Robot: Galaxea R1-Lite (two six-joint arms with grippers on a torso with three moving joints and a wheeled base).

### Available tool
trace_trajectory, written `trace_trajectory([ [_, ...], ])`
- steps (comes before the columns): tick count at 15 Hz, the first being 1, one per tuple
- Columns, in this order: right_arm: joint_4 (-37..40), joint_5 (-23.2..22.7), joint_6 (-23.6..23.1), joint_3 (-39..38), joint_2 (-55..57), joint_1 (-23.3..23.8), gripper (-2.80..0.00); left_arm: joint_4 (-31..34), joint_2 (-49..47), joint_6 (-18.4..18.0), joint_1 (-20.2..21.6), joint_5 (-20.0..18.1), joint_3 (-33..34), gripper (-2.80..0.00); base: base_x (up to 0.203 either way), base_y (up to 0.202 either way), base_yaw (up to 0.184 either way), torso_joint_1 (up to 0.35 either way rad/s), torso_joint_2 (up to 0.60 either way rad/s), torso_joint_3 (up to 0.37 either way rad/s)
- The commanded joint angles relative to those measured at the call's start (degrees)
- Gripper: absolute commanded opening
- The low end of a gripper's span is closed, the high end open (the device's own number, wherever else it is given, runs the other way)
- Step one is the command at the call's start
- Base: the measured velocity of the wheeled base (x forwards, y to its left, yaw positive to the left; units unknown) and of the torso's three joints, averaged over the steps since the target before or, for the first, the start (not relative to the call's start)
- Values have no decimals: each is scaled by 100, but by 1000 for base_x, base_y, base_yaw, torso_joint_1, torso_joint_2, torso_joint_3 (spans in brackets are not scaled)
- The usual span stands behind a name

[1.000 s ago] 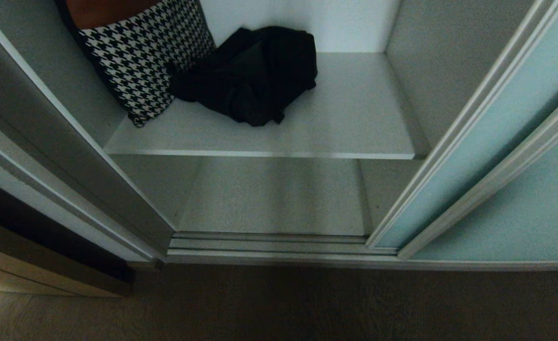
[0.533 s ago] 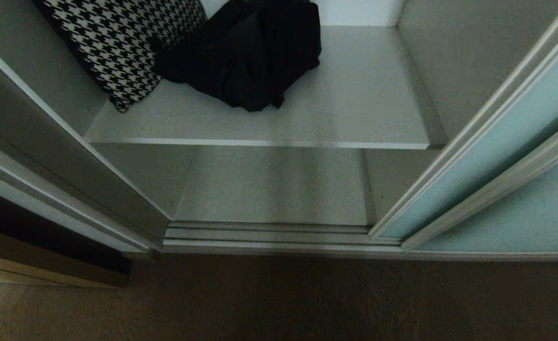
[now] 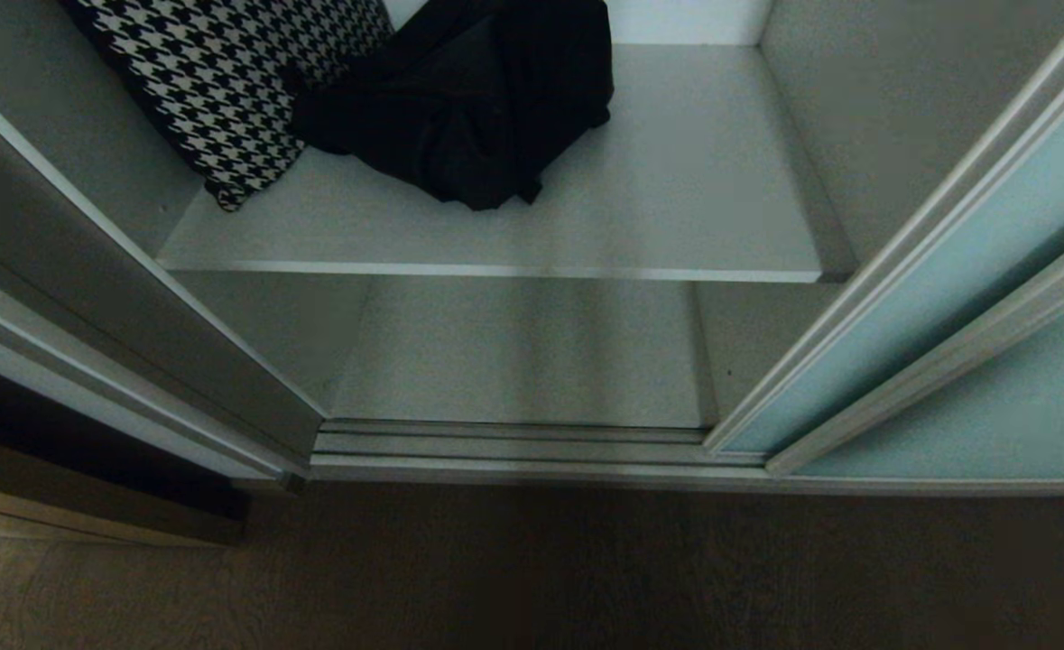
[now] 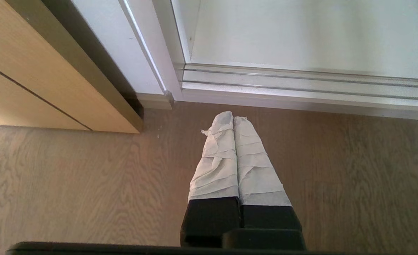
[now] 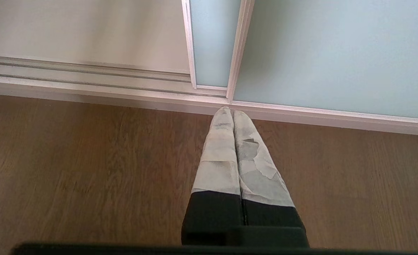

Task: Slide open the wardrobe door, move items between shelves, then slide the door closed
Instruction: Place the bag on the lower shelf

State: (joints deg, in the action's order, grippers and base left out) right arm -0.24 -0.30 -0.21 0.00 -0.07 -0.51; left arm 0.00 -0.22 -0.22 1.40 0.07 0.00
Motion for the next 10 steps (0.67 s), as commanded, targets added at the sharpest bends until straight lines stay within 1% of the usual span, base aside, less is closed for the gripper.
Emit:
trace_trajectory([
  [1,-2,-5,-5,0,-19,-2,-280,0,-4,-4,0,-7,0,-280,0,0,0,0,0,0],
  [4,-2,-5,-6,-8,-19,-2,-280,18,-4,-48,9,-7,0,-280,0,0,0,0,0,0],
  [6,-2,-5,-6,0,-19,-2,-280,0,-4,13,0,-2,0,-280,0,0,0,0,0,0],
  [10,-2,-5,-6,0,-19,-2,-280,-117,-10,-89,9,40,-102,-280,0,0,0,0,0,0],
])
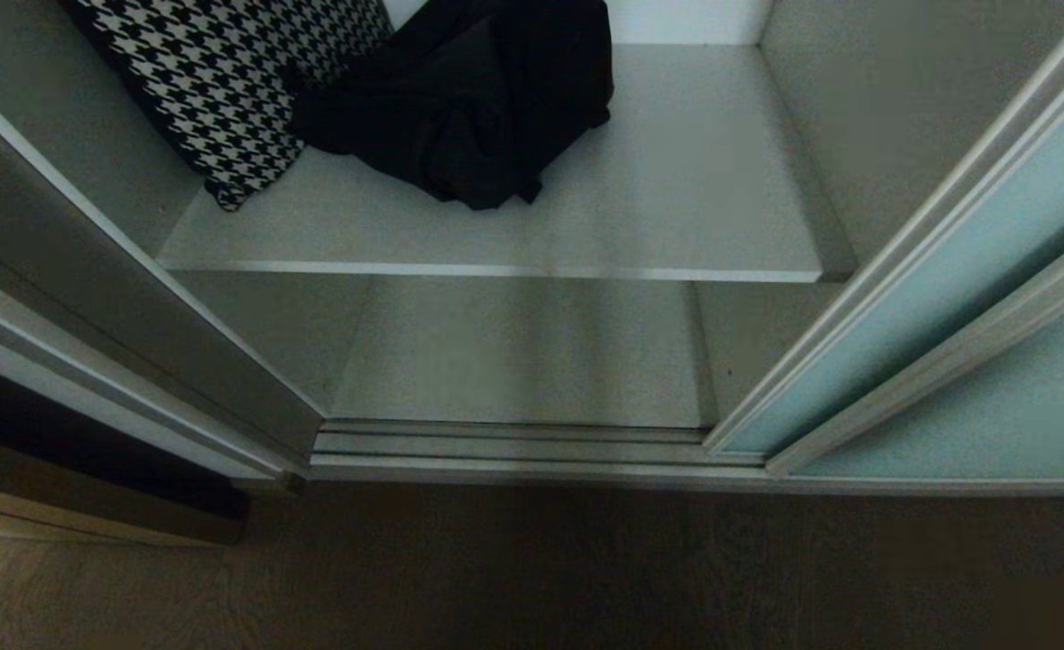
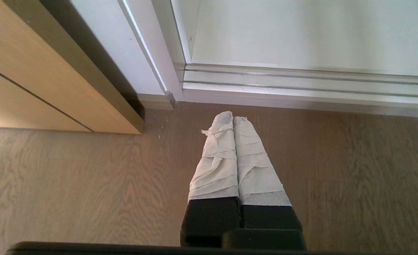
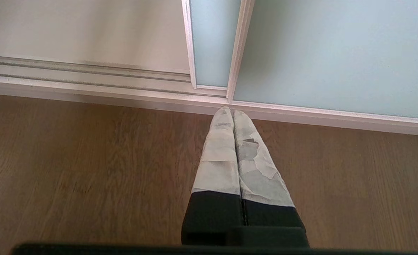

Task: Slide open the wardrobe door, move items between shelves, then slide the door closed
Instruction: Place the bag on the lower shelf

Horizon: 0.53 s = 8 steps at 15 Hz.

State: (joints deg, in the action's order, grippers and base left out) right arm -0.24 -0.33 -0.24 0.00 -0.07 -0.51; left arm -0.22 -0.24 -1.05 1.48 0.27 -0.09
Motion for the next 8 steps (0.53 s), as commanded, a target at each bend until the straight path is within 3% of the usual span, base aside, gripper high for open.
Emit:
trace_trajectory([
  [1,-2,-2,1,0,-19,-2,-280,-149,-4,-6,2,53,-233,-280,0,0,0,0,0,0],
  [4,-2,-2,7,0,-19,-2,-280,183,-120,-3,2,-11,-1223,-280,0,0,0,0,0,0],
  [8,-2,-2,1,-7,-19,-2,-280,480,-368,26,2,-202,-1769,-280,0,0,0,0,0,0],
])
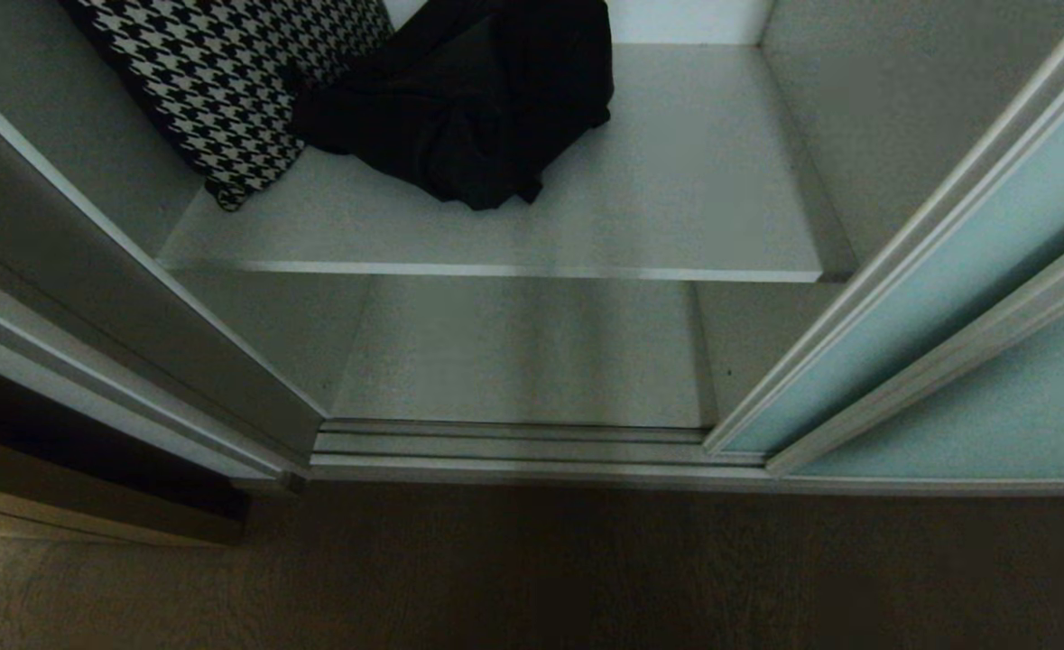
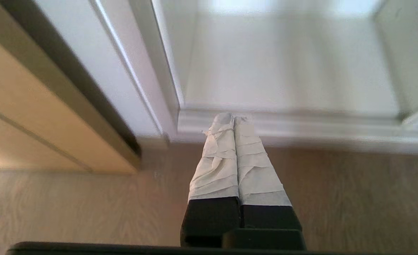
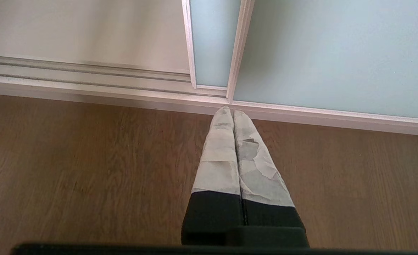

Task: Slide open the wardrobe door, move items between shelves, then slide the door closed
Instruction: Place the bag on the lower shelf

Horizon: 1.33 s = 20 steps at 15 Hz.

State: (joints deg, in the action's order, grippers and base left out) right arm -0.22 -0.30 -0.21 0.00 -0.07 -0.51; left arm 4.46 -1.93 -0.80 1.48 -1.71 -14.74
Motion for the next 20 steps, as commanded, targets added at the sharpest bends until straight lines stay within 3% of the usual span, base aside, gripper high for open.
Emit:
trace_trajectory([
  [1,-4,-5,3,0,-19,-2,-280,10,-504,18,2,1,-568,-280,0,0,0,0,0,0],
  [3,-4,-5,-6,0,-19,-2,-280,1,-1427,231,2,14,-1381,-280,0,0,0,0,0,0],
  [8,-4,-5,-6,0,-19,-2,-280,8,-4485,1613,-2,-9,-4144,-280,0,0,0,0,0,0],
  [11,-4,-5,-6,0,-19,-2,-280,-5,-6178,2373,-132,-23,-5324,-280,0,0,0,0,0,0],
  [17,-4,-5,2,0,-19,-2,-280,-60,-8356,3345,-1027,12,-6692,-280,0,0,0,0,0,0],
  [20,-4,-5,-1,0,-19,-2,-280,-56,-9087,3738,-1202,23,-7569,-280,0,0,0,0,0,0],
])
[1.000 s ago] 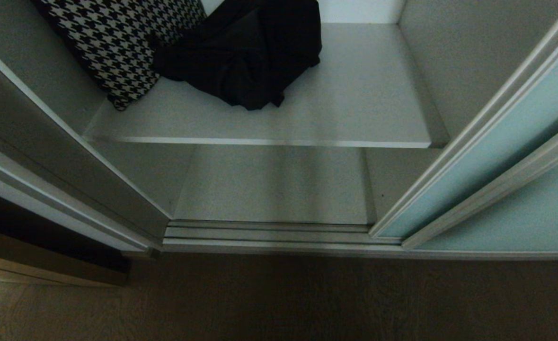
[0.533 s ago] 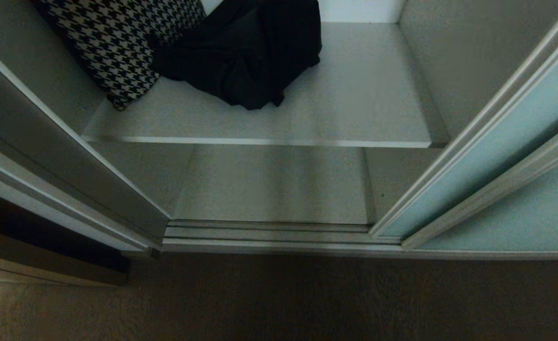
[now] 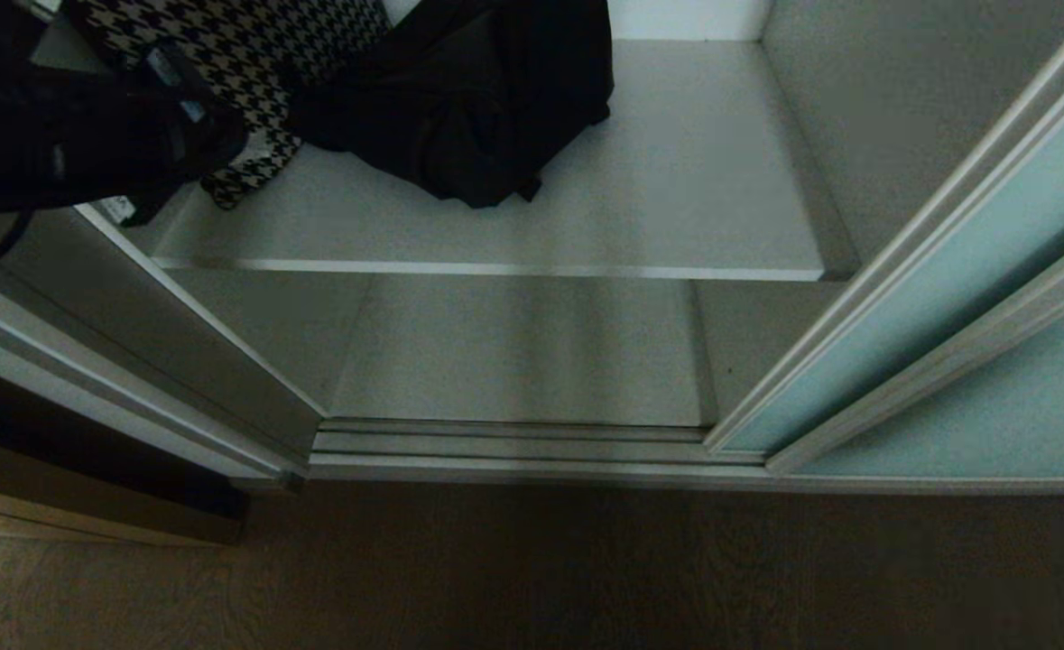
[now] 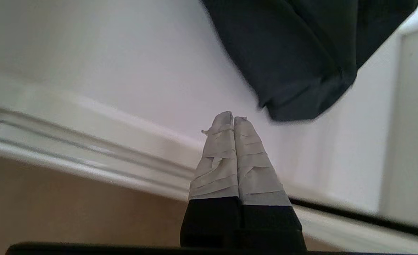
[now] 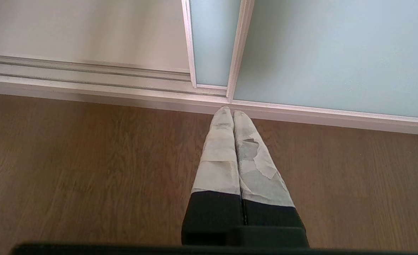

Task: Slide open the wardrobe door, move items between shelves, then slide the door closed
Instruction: Place the bag on the lower shelf

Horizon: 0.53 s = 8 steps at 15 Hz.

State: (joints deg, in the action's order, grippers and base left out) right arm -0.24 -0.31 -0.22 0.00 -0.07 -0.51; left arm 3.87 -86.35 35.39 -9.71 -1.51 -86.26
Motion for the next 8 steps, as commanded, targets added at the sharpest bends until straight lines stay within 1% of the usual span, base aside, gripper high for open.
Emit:
trace_trajectory([
  [1,-2,-4,0,0,-19,-2,-280,31,-895,279,-100,10,-764,0,0,0,0,0,0,0],
  [3,-2,-4,4,-9,-19,-2,-280,105,-1372,640,-154,35,-1263,0,0,0,0,0,0,0],
  [6,-2,-4,-2,-4,-19,-2,-280,-20,-1955,867,-170,37,-1743,0,0,0,0,0,0,0],
  [8,-2,-4,-4,0,-19,-2,-280,-168,-2245,1090,-171,33,-2118,0,0,0,0,0,0,0],
])
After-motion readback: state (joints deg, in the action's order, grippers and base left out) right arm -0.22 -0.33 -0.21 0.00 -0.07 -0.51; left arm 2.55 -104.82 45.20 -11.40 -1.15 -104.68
